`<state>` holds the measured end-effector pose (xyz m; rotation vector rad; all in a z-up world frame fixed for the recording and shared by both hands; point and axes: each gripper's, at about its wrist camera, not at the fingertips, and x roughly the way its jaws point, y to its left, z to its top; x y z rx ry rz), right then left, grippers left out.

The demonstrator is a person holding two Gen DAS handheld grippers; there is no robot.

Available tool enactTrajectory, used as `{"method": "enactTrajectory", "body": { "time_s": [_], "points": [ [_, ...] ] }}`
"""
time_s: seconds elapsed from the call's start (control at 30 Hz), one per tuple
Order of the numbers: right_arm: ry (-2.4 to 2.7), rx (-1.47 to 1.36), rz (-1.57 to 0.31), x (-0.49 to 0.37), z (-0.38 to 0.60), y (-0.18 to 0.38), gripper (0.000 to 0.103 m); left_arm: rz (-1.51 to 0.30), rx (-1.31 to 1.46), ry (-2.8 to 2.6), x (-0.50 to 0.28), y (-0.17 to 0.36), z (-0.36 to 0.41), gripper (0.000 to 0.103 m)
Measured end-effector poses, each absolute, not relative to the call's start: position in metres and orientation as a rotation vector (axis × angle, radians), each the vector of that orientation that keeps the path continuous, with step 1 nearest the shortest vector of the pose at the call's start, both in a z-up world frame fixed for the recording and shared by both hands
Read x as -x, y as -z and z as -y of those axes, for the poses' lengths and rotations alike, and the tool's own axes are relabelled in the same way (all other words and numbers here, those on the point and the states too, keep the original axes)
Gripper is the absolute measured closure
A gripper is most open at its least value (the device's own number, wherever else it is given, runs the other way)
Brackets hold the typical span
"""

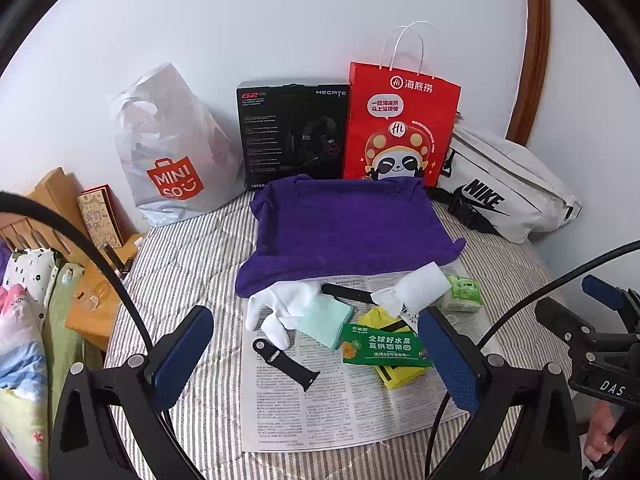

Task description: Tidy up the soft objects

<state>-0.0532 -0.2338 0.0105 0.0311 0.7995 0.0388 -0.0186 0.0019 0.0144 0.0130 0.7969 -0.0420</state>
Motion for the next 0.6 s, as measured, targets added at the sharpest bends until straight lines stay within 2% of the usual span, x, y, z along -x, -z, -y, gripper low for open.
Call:
{"method": "enactTrajectory", "body": {
  "time_s": [0.6],
  "points": [
    [-0.027,-0.022,-0.786,0.0599,0.2377,-0.0158,0.000,-0.798,-0.025,0.035,0.0228,-0.0144,-0.0042,0.000]
  ]
}}
